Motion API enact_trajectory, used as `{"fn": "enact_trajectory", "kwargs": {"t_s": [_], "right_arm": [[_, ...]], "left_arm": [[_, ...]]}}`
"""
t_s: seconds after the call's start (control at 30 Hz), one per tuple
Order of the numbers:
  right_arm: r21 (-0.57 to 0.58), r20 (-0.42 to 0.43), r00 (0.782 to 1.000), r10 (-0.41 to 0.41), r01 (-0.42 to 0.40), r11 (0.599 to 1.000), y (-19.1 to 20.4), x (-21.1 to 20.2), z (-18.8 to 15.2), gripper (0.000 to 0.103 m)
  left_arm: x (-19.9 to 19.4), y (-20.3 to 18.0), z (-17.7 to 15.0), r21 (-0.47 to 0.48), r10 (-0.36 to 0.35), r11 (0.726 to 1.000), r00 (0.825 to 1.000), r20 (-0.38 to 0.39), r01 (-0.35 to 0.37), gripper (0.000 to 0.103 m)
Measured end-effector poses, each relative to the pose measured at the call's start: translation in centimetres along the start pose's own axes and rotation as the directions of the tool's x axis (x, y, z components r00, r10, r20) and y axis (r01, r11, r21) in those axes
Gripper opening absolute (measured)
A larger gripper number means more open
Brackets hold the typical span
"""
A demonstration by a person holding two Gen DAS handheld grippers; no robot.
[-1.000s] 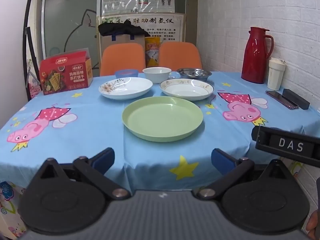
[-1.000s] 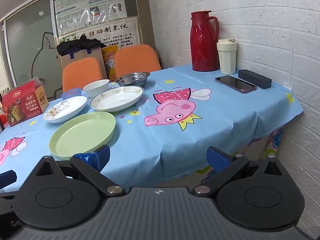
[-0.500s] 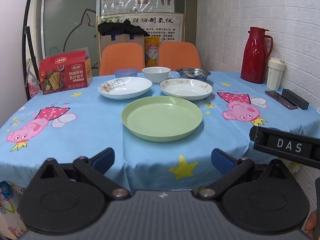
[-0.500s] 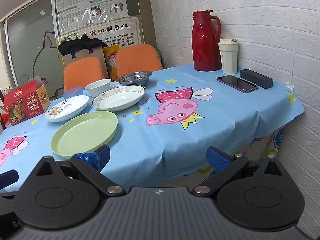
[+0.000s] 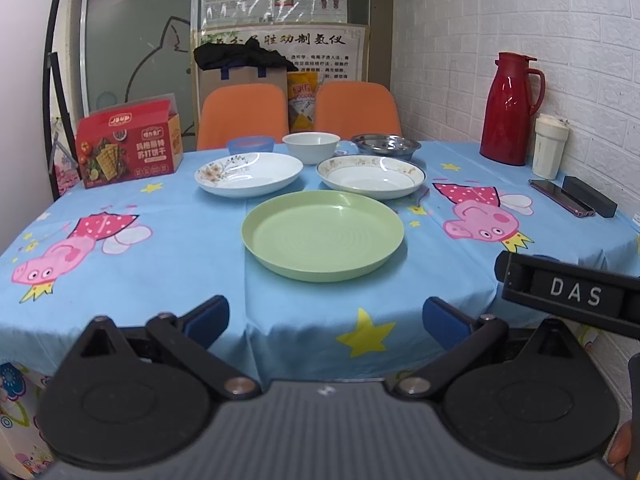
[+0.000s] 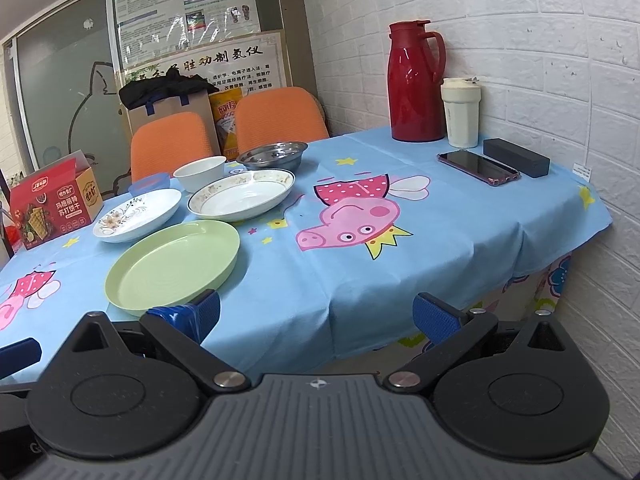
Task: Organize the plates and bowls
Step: 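Move both tools toward the light-green plastic plate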
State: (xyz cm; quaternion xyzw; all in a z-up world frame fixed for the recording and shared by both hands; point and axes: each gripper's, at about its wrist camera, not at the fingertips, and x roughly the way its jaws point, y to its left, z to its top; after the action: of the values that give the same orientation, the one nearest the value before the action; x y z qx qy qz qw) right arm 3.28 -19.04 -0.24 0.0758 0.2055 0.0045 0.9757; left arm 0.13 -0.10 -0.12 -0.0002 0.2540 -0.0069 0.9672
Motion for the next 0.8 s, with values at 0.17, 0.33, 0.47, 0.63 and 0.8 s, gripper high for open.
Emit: {"fn": "enact_trajectory", "kwargs": {"t_s": [0.17,0.33,0.47,0.63,0.8], "right_arm": [[-0.001,-0.002,1.0,0.001,-0.001,1.0,0.03,0.0,0.01,0.091],[-0.002,-0.002,1.0,0.001,-0.001,1.0,0.18,-0.01,0.01,0.091],[-0.004,-0.003,1.0,0.004,-0.004,1.0,0.33,-0.04,-0.01,0.091],[-0.005,-0.002,1.0,0.004,-0.004,1.0,0.47,-0.08,-0.01,0.091],[-0.007,-0.003,1.0,0.004,-0.004,1.0,0.71,-0.11,-0.07,0.091]], "left_arm": [[0.0,-0.01,-0.01,-0.003,-0.001,1.0,1.0,-0.002,0.001,0.103],[0.03,-0.01,0.11,-0.009,-0.009,1.0,1.0,-0.009,0.009,0.103],[-0.01,0.0,0.1,-0.008,-0.006,1.0,1.0,-0.008,0.006,0.103],[-0.01,0.0,0.08,-0.007,-0.006,1.0,1.0,-0.01,0.006,0.103],[0.02,0.09,0.1,-0.007,-0.01,1.0,1.0,-0.013,0.01,0.103]]}}
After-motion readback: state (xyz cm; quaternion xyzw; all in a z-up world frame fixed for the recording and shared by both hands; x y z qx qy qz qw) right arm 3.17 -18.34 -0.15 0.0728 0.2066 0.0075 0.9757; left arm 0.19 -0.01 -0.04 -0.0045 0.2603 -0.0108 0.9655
